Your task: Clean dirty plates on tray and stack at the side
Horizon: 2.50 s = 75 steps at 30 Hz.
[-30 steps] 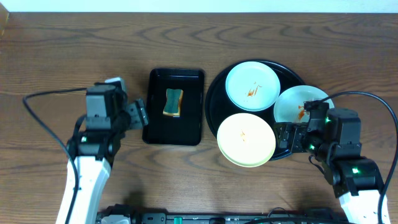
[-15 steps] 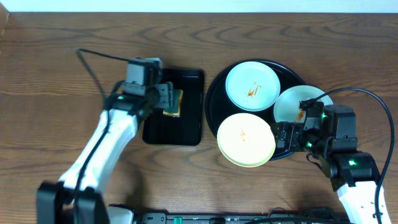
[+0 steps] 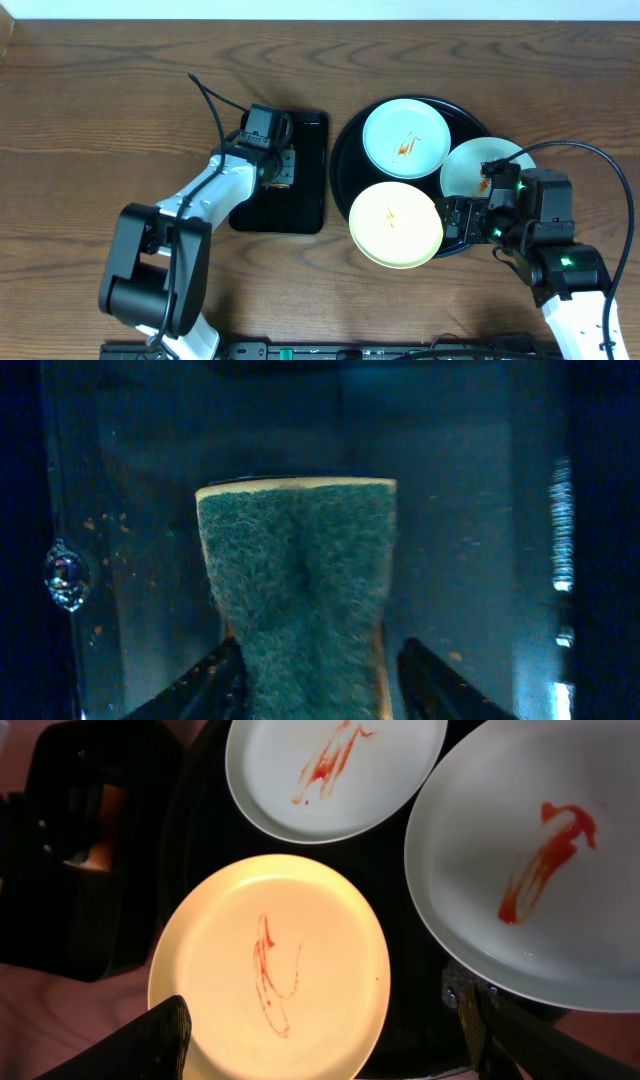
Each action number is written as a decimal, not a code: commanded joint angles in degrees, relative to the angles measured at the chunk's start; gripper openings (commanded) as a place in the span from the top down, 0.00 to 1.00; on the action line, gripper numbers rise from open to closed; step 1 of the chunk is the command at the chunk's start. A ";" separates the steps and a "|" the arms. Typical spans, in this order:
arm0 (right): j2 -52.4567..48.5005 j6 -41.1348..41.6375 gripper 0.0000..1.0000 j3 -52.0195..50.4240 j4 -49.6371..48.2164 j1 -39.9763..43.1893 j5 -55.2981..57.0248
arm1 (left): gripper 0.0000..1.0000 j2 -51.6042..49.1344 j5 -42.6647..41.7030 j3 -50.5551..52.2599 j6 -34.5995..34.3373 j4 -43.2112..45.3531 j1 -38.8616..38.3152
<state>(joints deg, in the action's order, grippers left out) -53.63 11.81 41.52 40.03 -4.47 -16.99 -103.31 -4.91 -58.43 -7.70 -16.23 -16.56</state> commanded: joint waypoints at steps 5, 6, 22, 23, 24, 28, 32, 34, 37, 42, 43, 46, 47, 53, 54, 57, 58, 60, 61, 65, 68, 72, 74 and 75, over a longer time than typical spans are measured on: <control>0.04 0.37 0.17 1.38 0.07 -0.50 -0.63 | 0.92 -1.62 1.51 -0.96 0.15 0.09 -0.02; 0.04 0.37 0.17 1.38 0.07 -0.50 -0.63 | 0.92 -1.20 1.53 -1.07 0.15 0.07 -0.02; 0.04 0.37 0.17 1.38 0.09 -0.50 -0.63 | 0.92 7.67 1.51 -1.38 -0.09 -5.18 0.90; 0.04 0.37 0.17 1.38 0.09 -0.50 -0.66 | 0.92 6.80 1.51 -1.09 -0.07 -5.62 0.90; 0.04 0.37 0.18 1.38 0.09 -0.50 -0.66 | 0.92 6.08 1.53 -0.90 -0.07 -5.97 0.90; 0.04 0.37 0.17 1.36 0.24 -0.50 -0.66 | 0.92 2.05 1.53 -0.81 -0.07 -8.52 0.90; 0.04 0.37 0.17 1.38 0.55 -0.50 -0.66 | 0.92 -0.87 1.51 -0.81 -0.24 -8.90 0.90; 0.04 0.37 0.17 1.38 0.52 -0.50 -0.66 | 0.92 -1.44 1.38 -0.81 -2.01 -8.09 0.87; 0.04 0.37 0.18 1.38 0.52 -0.50 -0.66 | 0.92 -1.46 -5.57 -0.83 -2.97 -5.22 0.76; 0.04 0.37 0.18 1.38 0.52 -0.50 -0.66 | 0.93 -0.79 -14.08 -1.18 0.17 -1.57 0.79; 0.04 0.37 0.18 1.38 0.52 -0.50 -0.66 | 0.93 -0.57 -11.89 -1.22 0.15 -1.57 0.87; 0.04 0.37 0.18 1.38 0.52 -0.50 -0.66 | 0.92 0.13 -3.87 -1.22 0.09 -2.95 1.01; 0.04 0.37 0.18 1.38 0.52 -0.50 -0.66 | 0.93 0.13 -1.81 -1.22 -0.07 -3.96 1.01; 0.04 0.37 0.18 1.38 0.70 -0.50 -0.61 | 0.92 0.13 4.09 -1.22 -3.28 -10.80 1.01; 0.04 0.37 0.18 1.38 0.83 -0.50 -0.61 | 0.92 0.13 3.69 -1.22 -3.69 -10.67 0.98; 0.02 0.37 0.19 1.38 1.77 -0.50 -0.59 | 0.93 0.48 -6.84 -1.22 0.42 -8.17 0.94; -0.02 0.39 0.19 1.38 2.29 -0.50 -0.61 | 0.93 0.79 -10.73 -1.27 2.45 -7.28 0.94; -0.15 0.42 0.20 1.36 3.78 -0.50 -0.63 | 0.92 1.57 -12.44 -1.44 2.99 -5.90 0.94; -0.35 0.46 0.22 1.33 4.59 -0.50 -0.66 | 0.93 2.14 -11.89 -1.62 2.97 -5.68 0.94; -2.29 1.49 0.25 1.11 7.04 -0.50 -1.22 | 0.92 5.27 -6.34 -1.99 1.36 -6.45 1.01; -5.18 1.49 0.29 0.39 7.13 -0.50 -2.12 | 0.93 8.07 -5.97 -1.99 1.22 -8.28 1.01; -10.60 1.44 0.41 0.17 6.88 -0.50 -4.26 | 0.92 9.46 -5.99 -1.97 -0.02 -9.84 0.98; -13.40 1.44 0.47 0.17 6.60 -0.50 -4.20 | 0.92 9.44 -6.01 -1.97 -0.55 -10.40 0.98; -14.82 1.44 0.47 0.15 6.25 -0.50 -4.20 | 0.93 9.44 -6.01 -1.90 -0.55 -10.64 0.98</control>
<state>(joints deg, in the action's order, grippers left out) -65.82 13.13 41.52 46.63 -4.47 -19.75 -94.08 -11.64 -59.61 -7.49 -26.13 -15.79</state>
